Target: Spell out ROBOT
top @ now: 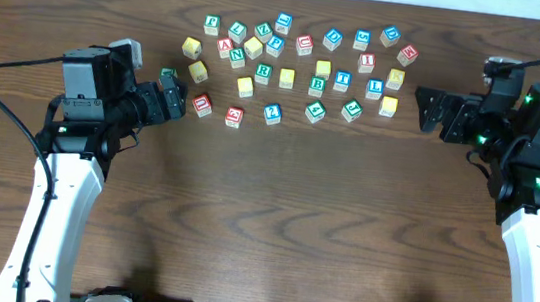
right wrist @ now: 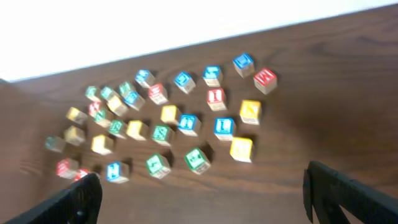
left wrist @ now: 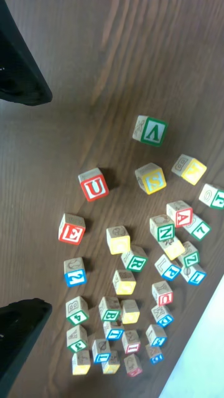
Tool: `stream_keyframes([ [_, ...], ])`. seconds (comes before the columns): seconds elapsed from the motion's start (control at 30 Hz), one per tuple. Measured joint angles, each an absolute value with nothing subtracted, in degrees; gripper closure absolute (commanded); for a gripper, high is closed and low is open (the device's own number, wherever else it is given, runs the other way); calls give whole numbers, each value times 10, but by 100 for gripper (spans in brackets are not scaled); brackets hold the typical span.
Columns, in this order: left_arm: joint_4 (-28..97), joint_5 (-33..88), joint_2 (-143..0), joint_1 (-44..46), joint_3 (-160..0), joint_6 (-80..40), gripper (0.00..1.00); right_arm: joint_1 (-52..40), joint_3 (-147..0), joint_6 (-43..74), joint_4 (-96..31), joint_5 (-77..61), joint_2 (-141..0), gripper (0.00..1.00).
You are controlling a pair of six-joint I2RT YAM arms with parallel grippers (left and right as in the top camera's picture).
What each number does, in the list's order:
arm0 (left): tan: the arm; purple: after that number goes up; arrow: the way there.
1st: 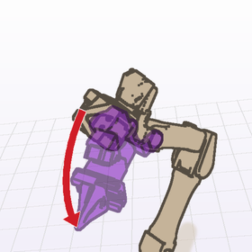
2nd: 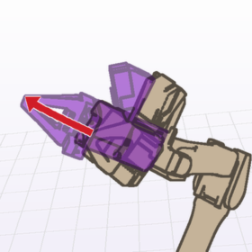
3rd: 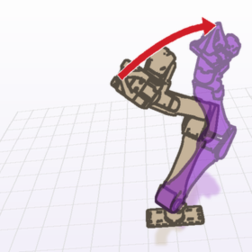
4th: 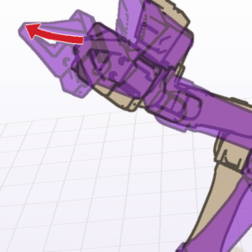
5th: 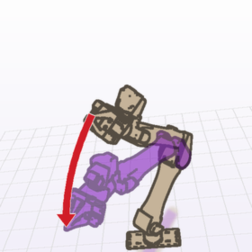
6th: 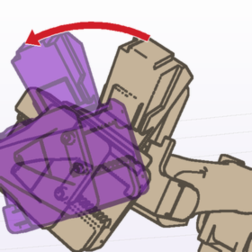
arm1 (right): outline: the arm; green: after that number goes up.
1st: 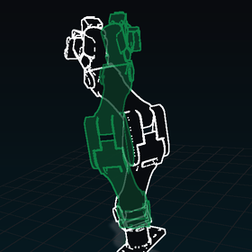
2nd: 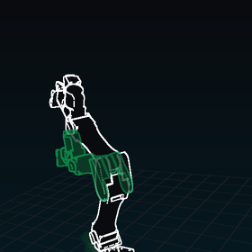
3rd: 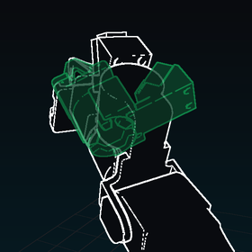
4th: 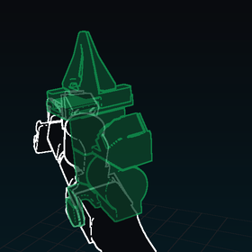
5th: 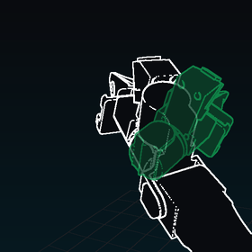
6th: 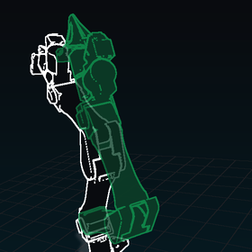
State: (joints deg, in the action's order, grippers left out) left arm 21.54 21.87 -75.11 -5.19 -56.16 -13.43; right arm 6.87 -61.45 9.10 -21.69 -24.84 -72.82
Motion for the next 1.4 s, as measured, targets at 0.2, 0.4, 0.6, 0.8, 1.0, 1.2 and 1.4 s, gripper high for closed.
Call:
stream_keyframes([
  [0.2, 252, 206, -751, -52, -562, -135, 2, 44, -619, 150, -160, -261, -728, 4],
  [0.4, 336, 155, -751, -69, -562, -172, 2, -57, -707, 171, -219, -219, -759, 4],
  [0.6, 398, 136, -751, -104, -563, -223, 2, -122, -865, 162, -331, -188, -859, 5],
  [0.8, 432, 133, -751, -105, -563, -238, 3, -206, -1026, 138, -428, -159, -1005, 1],
  [1.0, 449, 133, -751, -105, -563, -240, 3, -269, -1121, 114, -450, -149, -1115, 7],
  [1.2, 483, 133, -751, -105, -563, -241, 3, -298, -1191, 112, -442, -129, -1196, 7],
  [1.4, 491, 133, -751, -105, -563, -241, 2, -295, -1242, 139, -424, -117, -1246, 9],
])
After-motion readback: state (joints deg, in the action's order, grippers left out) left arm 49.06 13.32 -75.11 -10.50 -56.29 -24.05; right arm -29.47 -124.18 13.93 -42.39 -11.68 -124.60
